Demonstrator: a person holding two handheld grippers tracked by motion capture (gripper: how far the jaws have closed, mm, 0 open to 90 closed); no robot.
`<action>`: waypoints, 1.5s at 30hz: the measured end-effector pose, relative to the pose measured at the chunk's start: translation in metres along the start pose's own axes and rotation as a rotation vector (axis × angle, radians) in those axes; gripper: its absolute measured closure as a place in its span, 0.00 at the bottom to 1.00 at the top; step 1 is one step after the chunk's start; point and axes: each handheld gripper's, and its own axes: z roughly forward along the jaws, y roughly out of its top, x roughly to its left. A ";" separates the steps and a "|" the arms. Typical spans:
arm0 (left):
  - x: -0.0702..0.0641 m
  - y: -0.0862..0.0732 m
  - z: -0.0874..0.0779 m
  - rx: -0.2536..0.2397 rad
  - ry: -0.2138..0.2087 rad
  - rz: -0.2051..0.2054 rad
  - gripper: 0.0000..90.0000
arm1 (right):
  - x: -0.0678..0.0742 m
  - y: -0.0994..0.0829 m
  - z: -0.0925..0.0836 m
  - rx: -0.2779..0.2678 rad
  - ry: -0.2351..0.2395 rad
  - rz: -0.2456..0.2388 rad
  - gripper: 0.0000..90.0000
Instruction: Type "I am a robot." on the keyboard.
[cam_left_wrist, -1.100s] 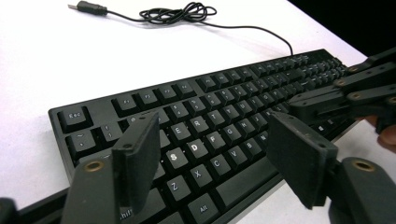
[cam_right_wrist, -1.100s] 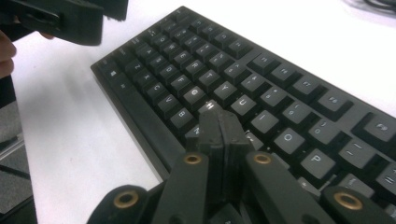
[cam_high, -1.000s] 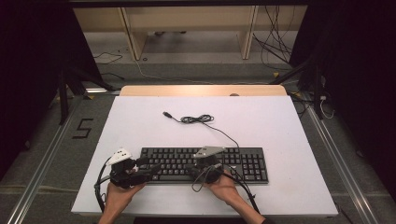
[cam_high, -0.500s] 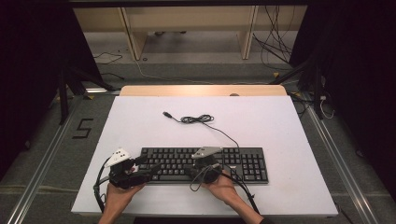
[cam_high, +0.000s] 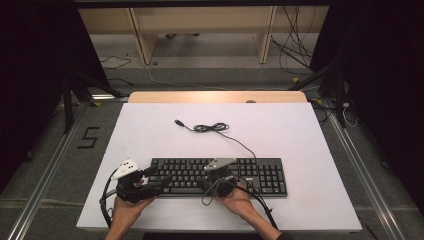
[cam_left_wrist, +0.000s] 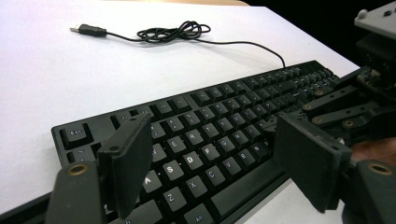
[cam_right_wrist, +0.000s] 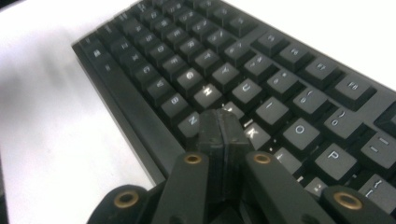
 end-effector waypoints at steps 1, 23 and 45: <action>0.000 0.000 0.000 0.000 0.001 0.000 0.31 | 0.000 -0.001 0.001 -0.002 -0.002 -0.001 1.00; 0.001 0.000 -0.003 -0.014 0.011 0.003 0.31 | -0.005 0.003 -0.016 -0.085 0.047 0.052 0.82; 0.005 -0.001 -0.007 -0.019 0.027 -0.014 0.30 | 0.003 0.001 -0.033 -0.127 0.101 0.038 0.61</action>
